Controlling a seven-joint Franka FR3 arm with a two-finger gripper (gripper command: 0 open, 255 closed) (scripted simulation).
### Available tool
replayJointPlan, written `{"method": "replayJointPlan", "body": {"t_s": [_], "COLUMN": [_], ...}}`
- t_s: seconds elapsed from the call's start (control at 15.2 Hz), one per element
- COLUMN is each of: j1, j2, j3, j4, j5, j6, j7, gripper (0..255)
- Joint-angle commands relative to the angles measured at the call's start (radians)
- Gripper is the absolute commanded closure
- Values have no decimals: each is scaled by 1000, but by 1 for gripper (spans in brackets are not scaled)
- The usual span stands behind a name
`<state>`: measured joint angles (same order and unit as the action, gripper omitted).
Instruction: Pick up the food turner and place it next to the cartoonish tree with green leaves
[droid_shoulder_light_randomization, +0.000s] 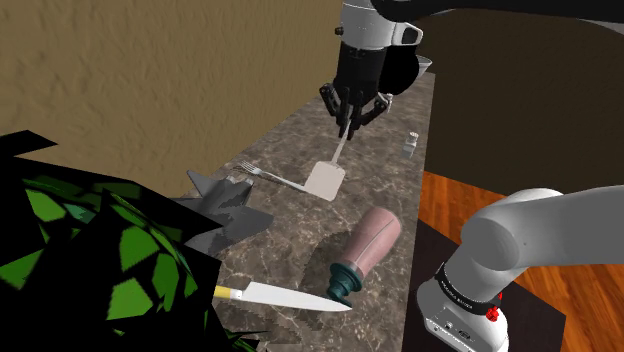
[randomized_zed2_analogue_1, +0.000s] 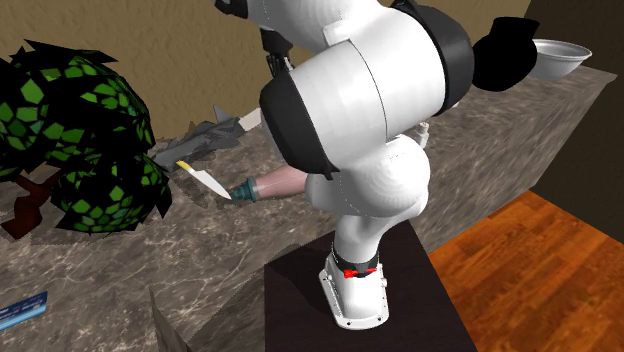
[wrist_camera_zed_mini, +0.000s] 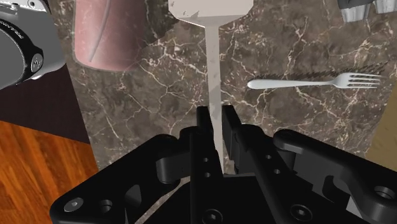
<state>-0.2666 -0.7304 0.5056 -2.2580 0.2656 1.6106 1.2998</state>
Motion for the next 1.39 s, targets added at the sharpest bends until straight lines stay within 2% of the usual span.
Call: {"method": "replayJointPlan", "body": {"t_s": [0.0, 1.32], "j1": [-4, -40], "j2": [9, 114], "j3": [-3, -32], "j4": [33, 377], "j5": [-5, -56], "j6": [-24, -267], "j7": [3, 23], "gripper": [255, 255]}}
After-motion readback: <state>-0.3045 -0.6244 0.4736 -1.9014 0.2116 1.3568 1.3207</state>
